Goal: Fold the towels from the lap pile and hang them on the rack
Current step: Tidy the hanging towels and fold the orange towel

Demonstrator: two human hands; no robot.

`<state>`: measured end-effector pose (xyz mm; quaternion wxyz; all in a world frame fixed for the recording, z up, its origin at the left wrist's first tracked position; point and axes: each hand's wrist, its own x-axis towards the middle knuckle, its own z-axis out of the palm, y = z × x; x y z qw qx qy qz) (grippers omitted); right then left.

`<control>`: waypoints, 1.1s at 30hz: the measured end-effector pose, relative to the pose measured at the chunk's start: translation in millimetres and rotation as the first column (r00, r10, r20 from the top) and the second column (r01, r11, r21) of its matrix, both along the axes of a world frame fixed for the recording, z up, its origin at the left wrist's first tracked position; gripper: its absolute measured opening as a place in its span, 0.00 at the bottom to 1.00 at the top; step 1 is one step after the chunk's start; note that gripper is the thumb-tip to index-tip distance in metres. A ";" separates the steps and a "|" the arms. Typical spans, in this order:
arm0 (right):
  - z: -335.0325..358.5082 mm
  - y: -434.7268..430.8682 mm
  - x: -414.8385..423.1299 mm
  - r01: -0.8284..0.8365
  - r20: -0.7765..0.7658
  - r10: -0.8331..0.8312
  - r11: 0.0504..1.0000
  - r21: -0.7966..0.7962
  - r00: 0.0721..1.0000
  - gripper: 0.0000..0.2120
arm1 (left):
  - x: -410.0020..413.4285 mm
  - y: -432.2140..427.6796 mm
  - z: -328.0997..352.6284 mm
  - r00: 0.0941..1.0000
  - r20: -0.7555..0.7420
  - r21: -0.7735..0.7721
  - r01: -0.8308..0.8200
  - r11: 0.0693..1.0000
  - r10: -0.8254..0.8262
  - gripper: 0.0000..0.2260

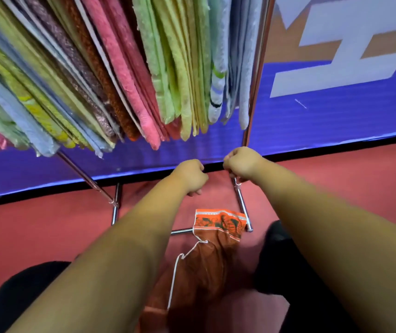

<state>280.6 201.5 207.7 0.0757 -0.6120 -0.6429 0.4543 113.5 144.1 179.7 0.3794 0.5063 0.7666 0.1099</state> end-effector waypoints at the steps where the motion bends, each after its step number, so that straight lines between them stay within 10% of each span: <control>1: -12.9 0.4 -3.7 0.011 -0.006 -0.012 0.999 -0.031 1.000 0.05 | -3.6 -0.5 -12.3 0.999 0.027 -0.020 -0.016 1.000 0.017 0.16; 17: -287.7 -69.4 -17.9 0.246 0.187 -0.172 0.821 -0.515 0.967 0.07 | -39.8 -51.0 -259.9 0.980 0.117 -0.384 -0.105 0.918 0.161 0.05; 21: -348.4 -76.8 -4.7 0.126 0.219 -0.035 0.900 -0.416 0.975 0.23 | -34.2 -60.9 -299.8 0.726 0.347 -0.532 -0.369 0.762 0.594 0.07; 25: -343.3 -87.9 1.9 0.202 0.149 -0.153 0.891 -0.406 0.977 0.16 | -22.9 -69.1 -326.2 0.412 0.473 -0.641 -0.446 0.625 0.779 0.06; 33: -364.0 -86.8 13.1 0.531 0.112 -0.592 0.602 -0.596 0.798 0.01 | -17.4 -72.3 -362.1 0.428 0.464 -0.589 -0.505 0.631 0.775 0.18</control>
